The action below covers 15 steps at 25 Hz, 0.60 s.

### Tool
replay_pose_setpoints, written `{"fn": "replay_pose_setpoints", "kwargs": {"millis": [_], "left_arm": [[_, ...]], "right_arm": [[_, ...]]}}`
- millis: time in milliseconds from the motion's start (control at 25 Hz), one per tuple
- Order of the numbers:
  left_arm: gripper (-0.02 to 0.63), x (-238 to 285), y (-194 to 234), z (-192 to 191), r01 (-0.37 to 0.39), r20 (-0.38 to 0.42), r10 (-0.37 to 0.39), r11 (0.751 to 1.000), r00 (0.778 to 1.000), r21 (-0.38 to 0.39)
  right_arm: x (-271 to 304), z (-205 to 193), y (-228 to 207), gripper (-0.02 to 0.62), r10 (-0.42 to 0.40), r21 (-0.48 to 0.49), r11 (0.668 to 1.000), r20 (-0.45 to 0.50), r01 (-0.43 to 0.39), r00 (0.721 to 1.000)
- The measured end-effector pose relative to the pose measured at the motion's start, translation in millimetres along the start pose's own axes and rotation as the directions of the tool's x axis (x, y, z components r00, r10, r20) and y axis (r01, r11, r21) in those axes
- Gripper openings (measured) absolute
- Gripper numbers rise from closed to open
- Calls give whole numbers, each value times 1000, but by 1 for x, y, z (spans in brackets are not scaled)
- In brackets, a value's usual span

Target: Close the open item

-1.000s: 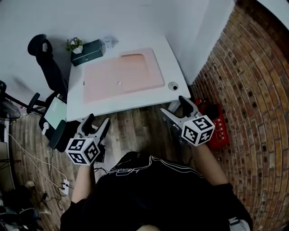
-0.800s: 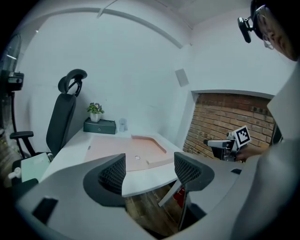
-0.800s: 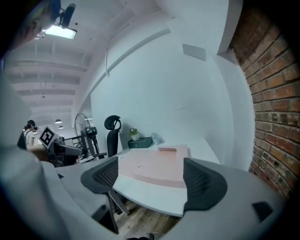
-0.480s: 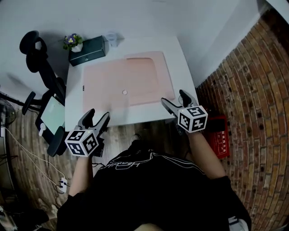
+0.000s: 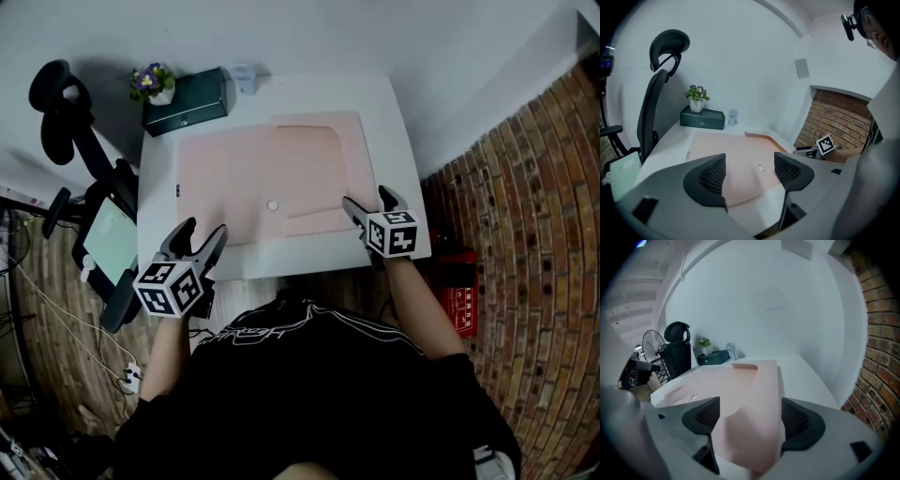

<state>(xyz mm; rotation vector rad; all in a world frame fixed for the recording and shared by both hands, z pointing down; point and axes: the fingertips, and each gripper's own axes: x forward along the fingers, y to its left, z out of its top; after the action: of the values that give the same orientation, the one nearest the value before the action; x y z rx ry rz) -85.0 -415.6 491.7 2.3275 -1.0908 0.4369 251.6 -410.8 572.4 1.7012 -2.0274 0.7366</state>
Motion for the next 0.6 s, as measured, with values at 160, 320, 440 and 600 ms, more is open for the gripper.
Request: {"fn": "replay_pose_setpoints", "kwargs": {"millis": [160, 320, 440, 600], "left_arm": [[324, 0, 15, -2, -13, -12, 13, 1000, 1000, -8], [324, 1, 27, -8, -27, -14, 26, 1000, 1000, -12], [324, 3, 35, -13, -30, -17, 29, 999, 999, -28], [324, 2, 40, -22, -26, -32, 25, 998, 999, -51]], "right_arm": [[12, -8, -7, 386, -39, 19, 999, -37, 39, 999], [15, -15, -10, 368, -71, 3, 997, -63, 72, 995], [15, -17, -10, 364, -78, 1, 997, -57, 78, 995], [15, -19, -11, 362, -93, -20, 996, -52, 92, 994]]}}
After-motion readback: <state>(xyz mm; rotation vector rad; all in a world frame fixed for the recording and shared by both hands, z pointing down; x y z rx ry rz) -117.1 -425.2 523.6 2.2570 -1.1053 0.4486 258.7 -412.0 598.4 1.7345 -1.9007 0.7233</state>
